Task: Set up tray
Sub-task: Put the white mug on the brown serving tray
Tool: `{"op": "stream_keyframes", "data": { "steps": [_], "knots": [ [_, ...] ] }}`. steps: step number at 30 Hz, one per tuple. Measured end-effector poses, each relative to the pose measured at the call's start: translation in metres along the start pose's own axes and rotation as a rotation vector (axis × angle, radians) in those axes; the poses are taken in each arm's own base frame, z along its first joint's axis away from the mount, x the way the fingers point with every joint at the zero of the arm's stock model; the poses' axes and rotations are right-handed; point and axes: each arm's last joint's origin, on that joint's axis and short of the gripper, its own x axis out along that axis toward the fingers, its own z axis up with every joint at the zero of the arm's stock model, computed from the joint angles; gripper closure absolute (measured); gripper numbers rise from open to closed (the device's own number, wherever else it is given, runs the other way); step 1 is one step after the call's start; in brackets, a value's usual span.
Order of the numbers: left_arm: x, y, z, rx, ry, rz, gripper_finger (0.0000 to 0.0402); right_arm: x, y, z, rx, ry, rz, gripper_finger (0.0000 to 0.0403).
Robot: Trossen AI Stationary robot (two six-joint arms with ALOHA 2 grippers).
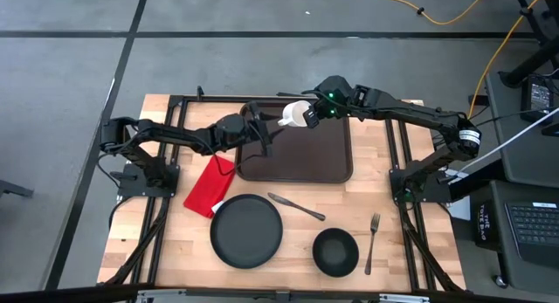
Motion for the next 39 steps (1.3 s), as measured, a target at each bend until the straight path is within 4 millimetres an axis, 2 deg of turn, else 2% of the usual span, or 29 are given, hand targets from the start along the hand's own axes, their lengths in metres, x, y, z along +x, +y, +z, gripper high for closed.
{"op": "stream_keyframes", "data": {
  "steps": [9, 18, 33, 39],
  "knots": [
    [0.006, -0.003, -0.010, 0.021, 0.034, -0.015, 0.0227, -0.001, 0.008, -0.001, -0.007, -0.012, 0.026, 0.0394],
    [0.005, -0.003, -0.007, 0.023, 0.022, -0.005, 0.0227, -0.002, 0.010, -0.001, -0.005, -0.016, 0.030, 0.0394],
    [0.000, -0.019, 0.000, 0.130, 0.027, 0.013, 0.0227, -0.002, 0.007, -0.003, -0.018, -0.009, -0.021, 0.0394],
    [0.000, -0.016, 0.003, 0.121, 0.003, 0.027, 0.0227, -0.002, 0.007, -0.003, -0.036, -0.008, -0.022, 0.0394]
  ]
}}
